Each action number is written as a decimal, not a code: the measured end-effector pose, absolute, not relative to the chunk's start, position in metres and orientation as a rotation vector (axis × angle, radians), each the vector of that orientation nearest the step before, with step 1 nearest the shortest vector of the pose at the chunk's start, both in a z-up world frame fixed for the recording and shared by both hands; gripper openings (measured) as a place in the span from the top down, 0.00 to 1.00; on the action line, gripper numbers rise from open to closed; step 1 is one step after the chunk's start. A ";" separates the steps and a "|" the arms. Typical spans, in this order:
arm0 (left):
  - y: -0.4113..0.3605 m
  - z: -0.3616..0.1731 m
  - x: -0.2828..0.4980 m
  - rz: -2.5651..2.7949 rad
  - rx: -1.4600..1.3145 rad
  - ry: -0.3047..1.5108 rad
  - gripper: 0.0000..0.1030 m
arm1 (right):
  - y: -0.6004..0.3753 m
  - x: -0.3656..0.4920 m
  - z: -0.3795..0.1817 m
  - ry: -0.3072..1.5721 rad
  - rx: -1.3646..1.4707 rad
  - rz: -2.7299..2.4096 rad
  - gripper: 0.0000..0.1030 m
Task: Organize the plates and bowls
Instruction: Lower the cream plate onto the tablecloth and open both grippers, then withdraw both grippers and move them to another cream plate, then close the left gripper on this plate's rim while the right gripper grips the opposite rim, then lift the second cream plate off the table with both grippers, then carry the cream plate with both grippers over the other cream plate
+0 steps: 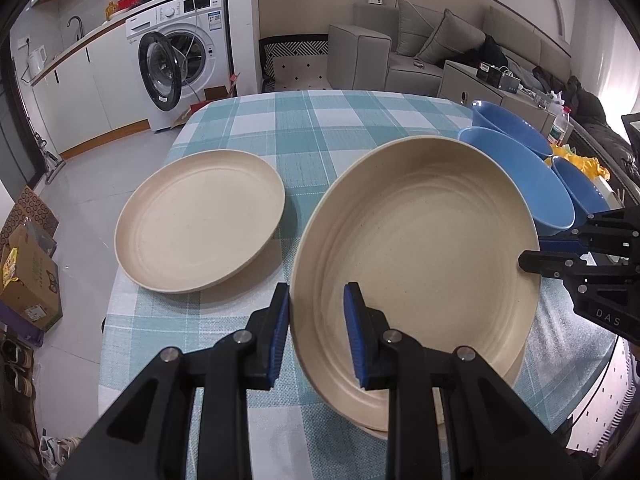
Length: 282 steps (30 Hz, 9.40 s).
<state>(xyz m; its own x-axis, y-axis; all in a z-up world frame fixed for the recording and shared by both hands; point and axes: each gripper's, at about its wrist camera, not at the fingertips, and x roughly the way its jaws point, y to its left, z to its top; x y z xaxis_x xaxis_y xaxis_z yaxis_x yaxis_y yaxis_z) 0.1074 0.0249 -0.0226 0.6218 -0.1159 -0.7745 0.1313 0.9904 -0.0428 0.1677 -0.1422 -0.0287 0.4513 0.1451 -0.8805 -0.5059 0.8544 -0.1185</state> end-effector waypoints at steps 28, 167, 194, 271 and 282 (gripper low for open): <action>0.017 -0.052 0.118 -0.130 0.076 0.943 0.75 | -0.124 0.169 -0.074 1.061 -0.547 0.377 0.82; 0.196 -0.074 0.208 0.127 -0.196 0.985 0.51 | 0.047 0.352 -0.098 1.248 -0.171 0.599 0.56; 0.189 -0.071 0.197 0.140 -0.140 0.969 0.79 | 0.048 0.343 -0.094 1.189 -0.237 0.598 0.80; 0.050 0.001 0.094 -0.036 -0.014 0.833 0.79 | -0.118 0.185 -0.004 1.018 -0.207 0.519 0.80; 0.039 -0.010 0.085 -0.047 0.004 0.852 0.79 | -0.130 0.168 -0.021 1.047 -0.197 0.515 0.80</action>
